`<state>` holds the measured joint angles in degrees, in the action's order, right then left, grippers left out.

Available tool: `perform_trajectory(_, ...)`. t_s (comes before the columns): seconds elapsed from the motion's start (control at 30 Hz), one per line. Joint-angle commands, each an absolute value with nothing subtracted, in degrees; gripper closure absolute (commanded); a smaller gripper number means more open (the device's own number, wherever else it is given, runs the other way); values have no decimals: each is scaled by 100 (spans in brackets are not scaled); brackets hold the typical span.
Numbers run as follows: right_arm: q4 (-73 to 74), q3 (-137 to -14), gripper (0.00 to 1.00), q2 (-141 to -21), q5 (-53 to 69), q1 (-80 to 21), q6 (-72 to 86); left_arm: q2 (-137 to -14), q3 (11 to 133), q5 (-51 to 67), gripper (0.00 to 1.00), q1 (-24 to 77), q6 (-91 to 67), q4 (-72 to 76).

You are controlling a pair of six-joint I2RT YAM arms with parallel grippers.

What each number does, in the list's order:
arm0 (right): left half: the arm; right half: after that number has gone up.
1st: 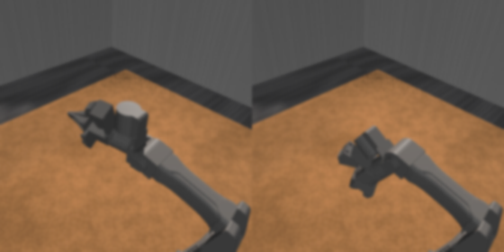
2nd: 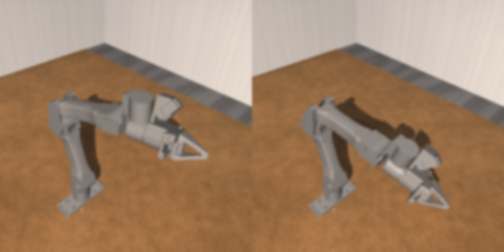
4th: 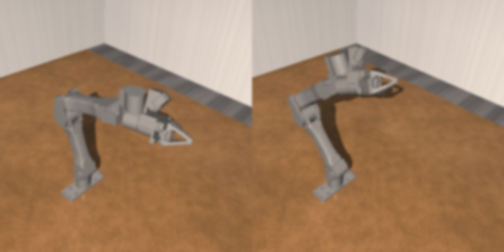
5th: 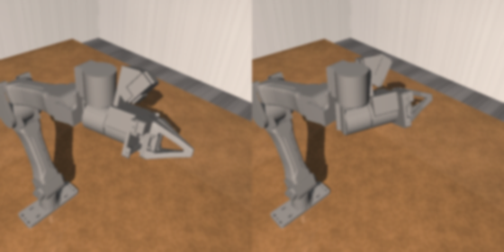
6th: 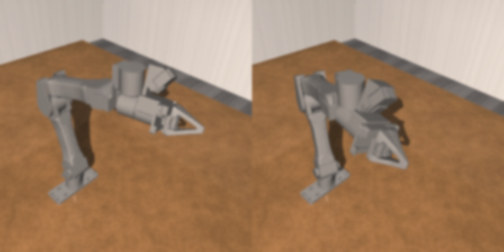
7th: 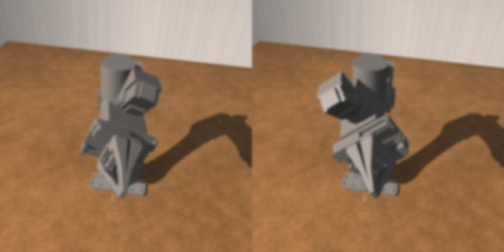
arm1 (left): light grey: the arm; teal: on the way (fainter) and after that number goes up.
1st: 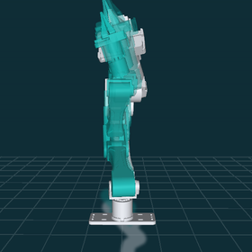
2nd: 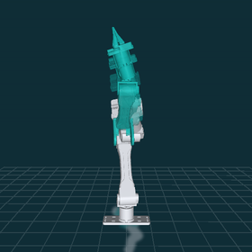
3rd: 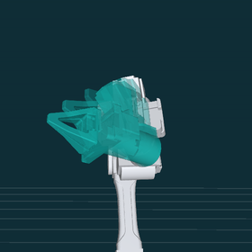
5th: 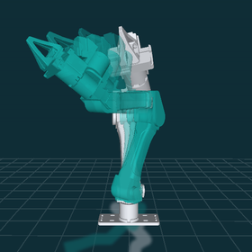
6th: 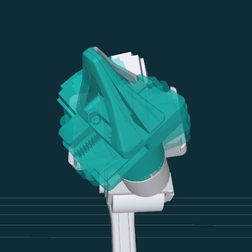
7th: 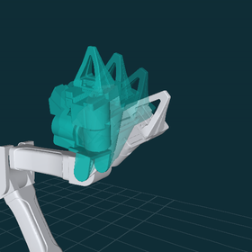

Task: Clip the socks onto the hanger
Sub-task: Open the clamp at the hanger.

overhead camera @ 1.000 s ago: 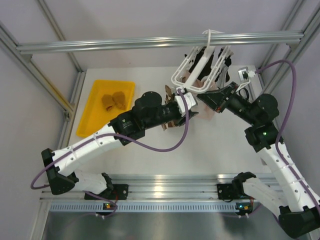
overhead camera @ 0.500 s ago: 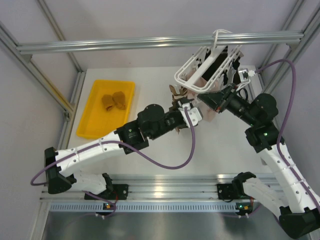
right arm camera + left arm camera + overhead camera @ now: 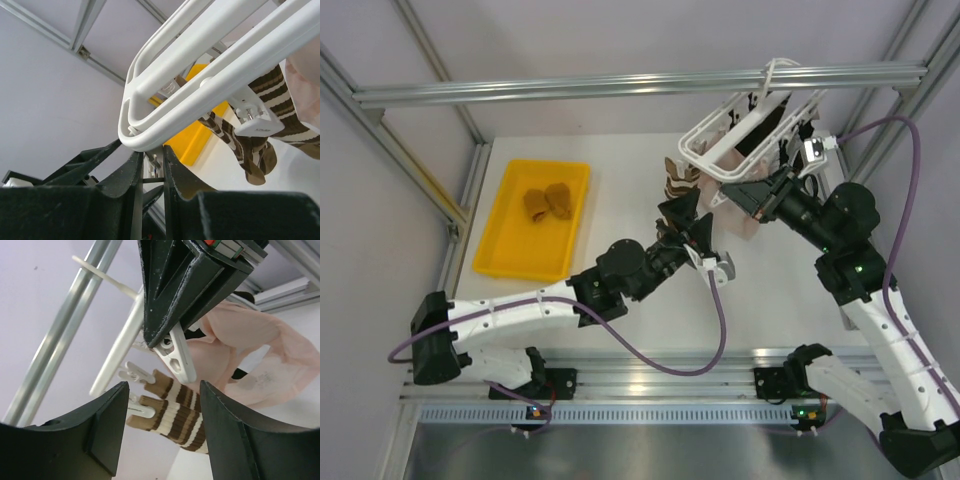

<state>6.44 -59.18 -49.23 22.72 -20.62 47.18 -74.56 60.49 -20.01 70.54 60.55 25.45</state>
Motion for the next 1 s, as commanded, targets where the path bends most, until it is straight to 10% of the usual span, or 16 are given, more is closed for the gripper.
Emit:
perform_trajectory(0.0,817,-6249,100,-4904,1644,-2136,4965,-7514,6029,-2311,36,7119,6811,3586)
perform_trajectory(0.57,668,-6196,100,-4860,1775,-2223,5045,-8156,6257,-2320,36,7251,7321,3718)
perform_trajectory(0.97,677,-6152,100,-4878,1872,-2241,5054,-8306,6363,-2426,58,7251,7313,3858)
